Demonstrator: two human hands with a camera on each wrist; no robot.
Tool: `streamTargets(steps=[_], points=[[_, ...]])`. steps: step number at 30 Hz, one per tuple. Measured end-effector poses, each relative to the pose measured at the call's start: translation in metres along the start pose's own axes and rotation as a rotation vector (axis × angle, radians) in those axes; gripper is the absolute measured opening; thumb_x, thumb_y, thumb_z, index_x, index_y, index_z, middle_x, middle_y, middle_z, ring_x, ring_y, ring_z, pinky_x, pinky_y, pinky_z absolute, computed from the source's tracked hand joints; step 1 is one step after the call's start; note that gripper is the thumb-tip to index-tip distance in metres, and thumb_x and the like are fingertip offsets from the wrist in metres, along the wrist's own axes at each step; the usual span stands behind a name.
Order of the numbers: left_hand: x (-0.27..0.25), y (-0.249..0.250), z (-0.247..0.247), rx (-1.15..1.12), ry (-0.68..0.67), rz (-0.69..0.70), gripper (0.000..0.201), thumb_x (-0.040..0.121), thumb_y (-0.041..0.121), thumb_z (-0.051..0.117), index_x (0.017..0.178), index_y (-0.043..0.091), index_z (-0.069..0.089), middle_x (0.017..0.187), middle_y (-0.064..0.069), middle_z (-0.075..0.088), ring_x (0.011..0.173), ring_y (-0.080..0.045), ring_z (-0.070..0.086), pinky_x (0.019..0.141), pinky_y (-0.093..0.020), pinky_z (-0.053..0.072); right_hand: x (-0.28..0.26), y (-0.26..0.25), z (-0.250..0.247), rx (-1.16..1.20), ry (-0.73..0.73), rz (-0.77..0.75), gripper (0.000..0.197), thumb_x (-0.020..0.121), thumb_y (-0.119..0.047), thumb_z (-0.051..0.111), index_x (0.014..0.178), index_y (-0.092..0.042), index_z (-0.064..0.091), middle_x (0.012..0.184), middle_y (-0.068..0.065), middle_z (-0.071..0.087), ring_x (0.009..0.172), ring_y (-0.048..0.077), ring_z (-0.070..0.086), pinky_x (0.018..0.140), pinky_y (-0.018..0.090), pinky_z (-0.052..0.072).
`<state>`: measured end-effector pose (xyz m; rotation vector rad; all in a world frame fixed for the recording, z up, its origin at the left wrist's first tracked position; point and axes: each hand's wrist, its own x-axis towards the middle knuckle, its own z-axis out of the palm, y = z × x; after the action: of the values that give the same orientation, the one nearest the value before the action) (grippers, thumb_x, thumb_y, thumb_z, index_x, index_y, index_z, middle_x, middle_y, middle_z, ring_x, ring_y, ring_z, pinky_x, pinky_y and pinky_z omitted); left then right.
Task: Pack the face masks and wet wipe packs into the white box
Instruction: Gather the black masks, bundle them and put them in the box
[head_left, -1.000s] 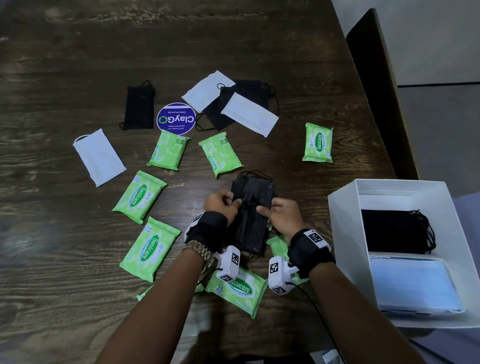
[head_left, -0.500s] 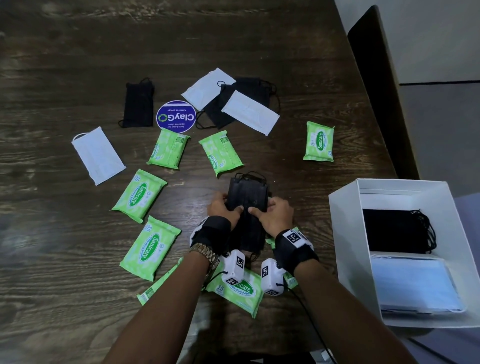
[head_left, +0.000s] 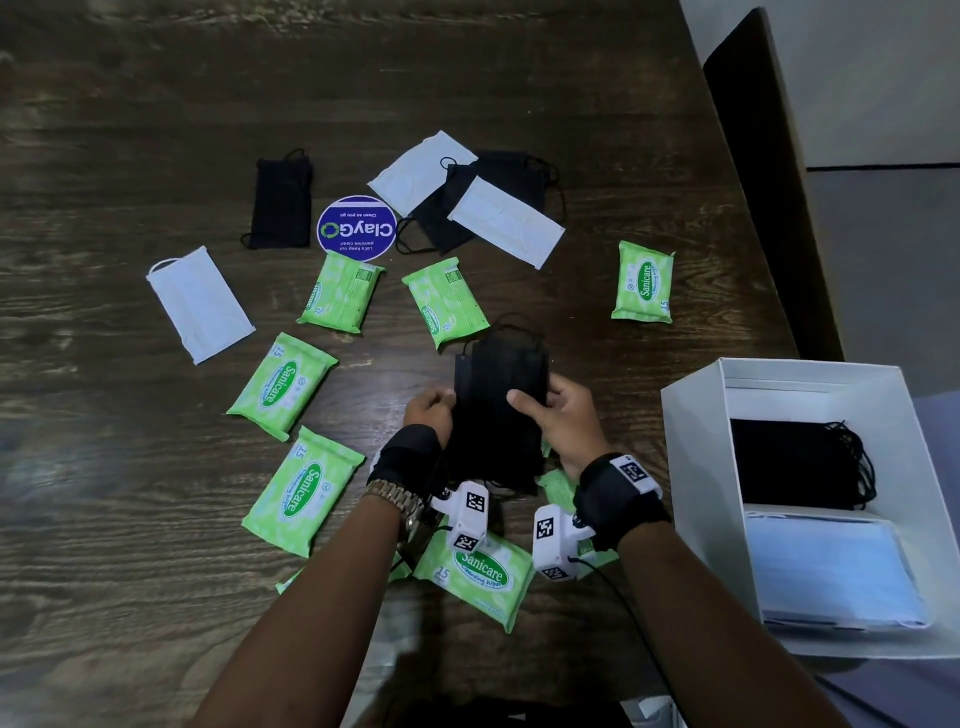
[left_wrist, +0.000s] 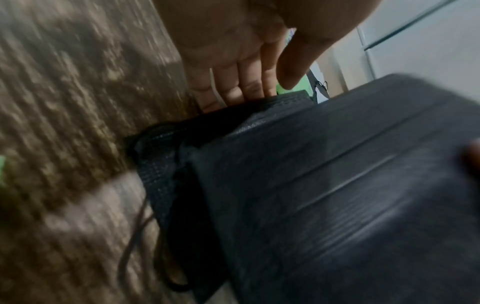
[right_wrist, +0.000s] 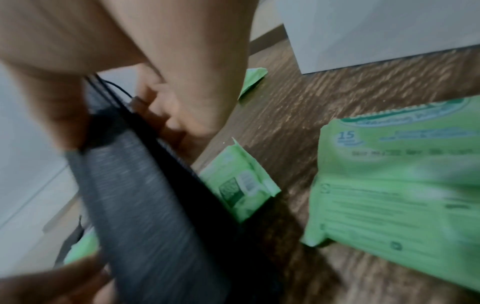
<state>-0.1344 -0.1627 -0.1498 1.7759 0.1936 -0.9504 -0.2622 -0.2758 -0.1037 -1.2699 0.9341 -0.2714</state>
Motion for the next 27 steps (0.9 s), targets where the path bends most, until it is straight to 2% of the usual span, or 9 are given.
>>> streamTargets(steps=[4,8,10,13,15,17,20,23,27], points=[[0.002,0.005,-0.005,-0.044,0.012,-0.115,0.043,0.097,0.043,0.048,0.098,0.006,0.070,0.103,-0.014,0.068,0.099,-0.028,0.064,0.098,-0.039,0.048,0.009,-0.011,-0.002,0.158,-0.103,0.068,0.025,0.090,0.000,0.066,0.111,-0.012,0.067,0.117,0.009,0.071,0.109,0.024,0.067,0.094,0.039,0.054],[0.005,0.005,-0.008,-0.065,-0.033,-0.143,0.061,0.092,0.065,0.036,0.080,0.015,0.069,0.084,-0.009,0.069,0.083,-0.029,0.065,0.090,-0.045,0.052,0.021,0.009,0.003,-0.062,-0.072,0.140,0.035,0.091,0.005,0.061,0.123,-0.010,0.060,0.112,0.015,0.072,0.103,0.028,0.069,0.093,0.043,0.055],[0.008,0.003,-0.009,-0.109,-0.089,-0.167,0.061,0.088,0.068,0.041,0.089,0.014,0.071,0.089,-0.009,0.072,0.086,-0.029,0.067,0.087,-0.045,0.054,0.023,0.018,0.004,-0.139,-0.094,0.158,0.038,0.091,0.004,0.061,0.125,-0.013,0.059,0.105,0.014,0.074,0.098,0.028,0.071,0.091,0.047,0.056],[0.005,0.003,-0.009,-0.102,-0.080,-0.082,0.039,0.091,0.049,0.056,0.103,0.014,0.069,0.084,-0.008,0.069,0.071,-0.022,0.064,0.069,-0.029,0.053,0.023,0.023,0.004,-0.105,-0.083,0.137,0.034,0.090,0.005,0.060,0.118,-0.015,0.064,0.104,0.012,0.074,0.098,0.026,0.070,0.089,0.042,0.057],[0.002,-0.001,-0.007,-0.117,-0.061,0.031,0.024,0.087,0.032,0.068,0.104,0.015,0.064,0.097,-0.011,0.068,0.080,-0.025,0.063,0.076,-0.037,0.053,0.022,0.023,0.004,-0.076,-0.080,0.130,0.029,0.091,0.005,0.060,0.115,-0.012,0.065,0.103,0.012,0.074,0.097,0.025,0.070,0.083,0.036,0.057],[-0.005,-0.002,-0.005,-0.077,-0.063,0.106,0.038,0.082,0.022,0.075,0.114,0.013,0.058,0.096,-0.010,0.066,0.088,-0.024,0.063,0.086,-0.039,0.052,0.022,0.023,0.004,-0.101,-0.072,0.117,0.025,0.090,0.002,0.063,0.111,-0.012,0.065,0.103,0.011,0.074,0.096,0.024,0.071,0.084,0.039,0.058],[-0.012,-0.001,-0.001,-0.011,-0.102,0.146,0.047,0.081,0.006,0.074,0.122,0.009,0.049,0.089,-0.008,0.065,0.081,-0.017,0.063,0.076,-0.028,0.054,0.022,0.023,0.005,-0.221,-0.085,0.055,0.025,0.089,0.001,0.064,0.110,-0.013,0.066,0.105,0.008,0.074,0.099,0.022,0.070,0.090,0.044,0.057],[-0.014,0.000,0.003,0.046,-0.149,0.178,0.050,0.081,0.001,0.072,0.125,0.003,0.048,0.104,-0.011,0.066,0.091,-0.021,0.064,0.074,-0.022,0.055,0.020,0.021,0.008,-0.219,-0.121,0.006,0.031,0.088,0.005,0.063,0.115,-0.011,0.066,0.106,0.008,0.074,0.102,0.022,0.070,0.090,0.040,0.056],[-0.017,0.003,0.002,0.080,-0.141,0.250,0.041,0.083,-0.003,0.068,0.122,-0.002,0.054,0.100,-0.013,0.066,0.091,-0.024,0.064,0.071,-0.020,0.054,0.019,0.022,0.006,-0.299,0.062,-0.056,0.047,0.077,-0.016,0.084,0.119,-0.017,0.063,0.114,-0.001,0.068,0.106,0.016,0.064,0.090,0.032,0.054]])
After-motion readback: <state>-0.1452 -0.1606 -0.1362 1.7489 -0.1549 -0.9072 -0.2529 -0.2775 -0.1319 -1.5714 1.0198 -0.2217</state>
